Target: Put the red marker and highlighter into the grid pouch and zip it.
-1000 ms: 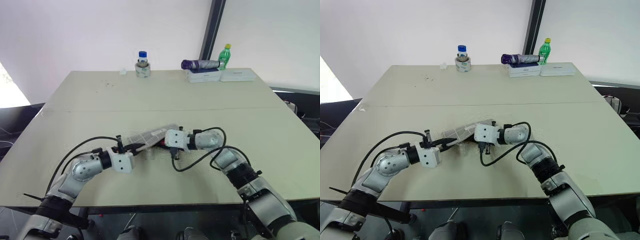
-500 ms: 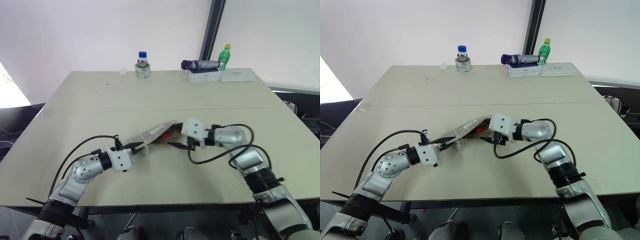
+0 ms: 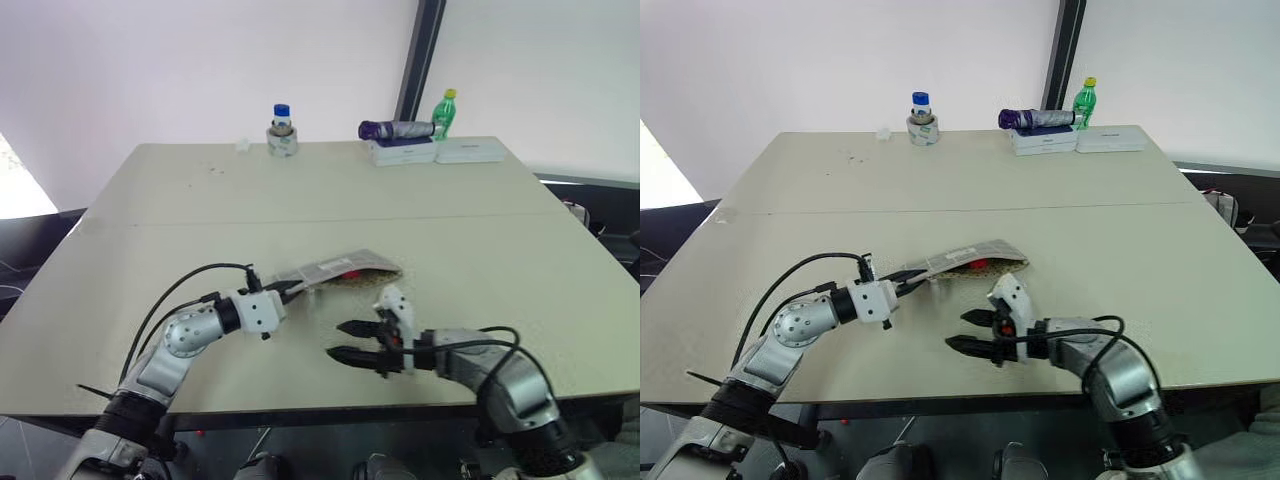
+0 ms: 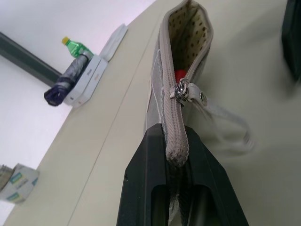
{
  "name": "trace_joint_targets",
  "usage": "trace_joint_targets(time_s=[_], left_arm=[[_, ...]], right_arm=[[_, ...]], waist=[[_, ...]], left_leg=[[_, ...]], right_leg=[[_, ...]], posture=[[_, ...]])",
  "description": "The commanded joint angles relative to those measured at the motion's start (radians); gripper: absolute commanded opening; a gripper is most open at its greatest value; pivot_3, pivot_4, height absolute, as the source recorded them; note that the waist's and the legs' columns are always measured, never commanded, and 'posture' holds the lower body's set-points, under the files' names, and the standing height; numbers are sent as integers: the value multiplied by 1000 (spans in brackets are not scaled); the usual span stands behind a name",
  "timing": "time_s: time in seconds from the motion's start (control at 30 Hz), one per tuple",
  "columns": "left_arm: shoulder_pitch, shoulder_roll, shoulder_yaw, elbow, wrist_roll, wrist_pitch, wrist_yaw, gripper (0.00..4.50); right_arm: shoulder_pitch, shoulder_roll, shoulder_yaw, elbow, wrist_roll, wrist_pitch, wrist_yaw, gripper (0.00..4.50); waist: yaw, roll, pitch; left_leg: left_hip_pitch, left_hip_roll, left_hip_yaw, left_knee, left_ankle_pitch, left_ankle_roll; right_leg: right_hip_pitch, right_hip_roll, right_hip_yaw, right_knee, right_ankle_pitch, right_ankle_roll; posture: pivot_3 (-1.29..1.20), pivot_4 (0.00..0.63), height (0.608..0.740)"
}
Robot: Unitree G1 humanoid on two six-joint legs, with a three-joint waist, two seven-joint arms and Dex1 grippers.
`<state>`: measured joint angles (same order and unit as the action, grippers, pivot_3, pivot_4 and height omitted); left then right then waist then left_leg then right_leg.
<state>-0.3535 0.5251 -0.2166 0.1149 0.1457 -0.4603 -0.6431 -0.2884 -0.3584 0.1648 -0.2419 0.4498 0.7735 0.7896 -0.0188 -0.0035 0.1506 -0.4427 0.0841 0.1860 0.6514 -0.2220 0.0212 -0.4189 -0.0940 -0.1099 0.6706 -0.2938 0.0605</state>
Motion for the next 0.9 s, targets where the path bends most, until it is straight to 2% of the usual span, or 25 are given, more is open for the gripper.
trace_joint_targets(time_s=[0.03,0.2,0.37,0.6,0.87,0.9], left_arm=[[-8,5,4,-49,-1,6,-6,0],[-8,13,4,-57,11,15,-4,0],[-7,16,7,-63,25,19,2,0],[1,19,14,-60,32,17,14,0],[-11,13,9,-48,37,14,17,0],[-12,14,9,-48,38,15,17,0]], right_arm=[[-67,82,-15,43,-1,2,-97,3224],[-130,174,-14,101,9,-14,-134,3224],[-140,176,21,123,-24,-41,-132,3224],[-124,106,9,133,-36,-65,-92,3224],[-165,183,15,188,-37,-78,-109,3224],[-165,187,16,194,-37,-83,-105,2989]], waist=[[2,0,0],[8,0,0],[5,0,0],[4,0,0],[1,0,0],[1,0,0]], left_leg=[[0,0,0,0,0,0],[0,-1,0,0,0,0],[0,-1,0,0,0,0],[0,-1,0,0,0,0],[0,0,1,-1,0,0],[0,0,1,-1,0,0]], right_leg=[[0,0,0,0,0,0],[1,-1,0,0,0,0],[0,0,0,0,0,0],[0,-1,0,0,0,0],[0,0,0,0,0,0],[0,0,0,0,0,0]], posture=[[0,150,740],[0,150,740],[0,150,740],[0,150,740],[0,150,740],[0,150,740]])
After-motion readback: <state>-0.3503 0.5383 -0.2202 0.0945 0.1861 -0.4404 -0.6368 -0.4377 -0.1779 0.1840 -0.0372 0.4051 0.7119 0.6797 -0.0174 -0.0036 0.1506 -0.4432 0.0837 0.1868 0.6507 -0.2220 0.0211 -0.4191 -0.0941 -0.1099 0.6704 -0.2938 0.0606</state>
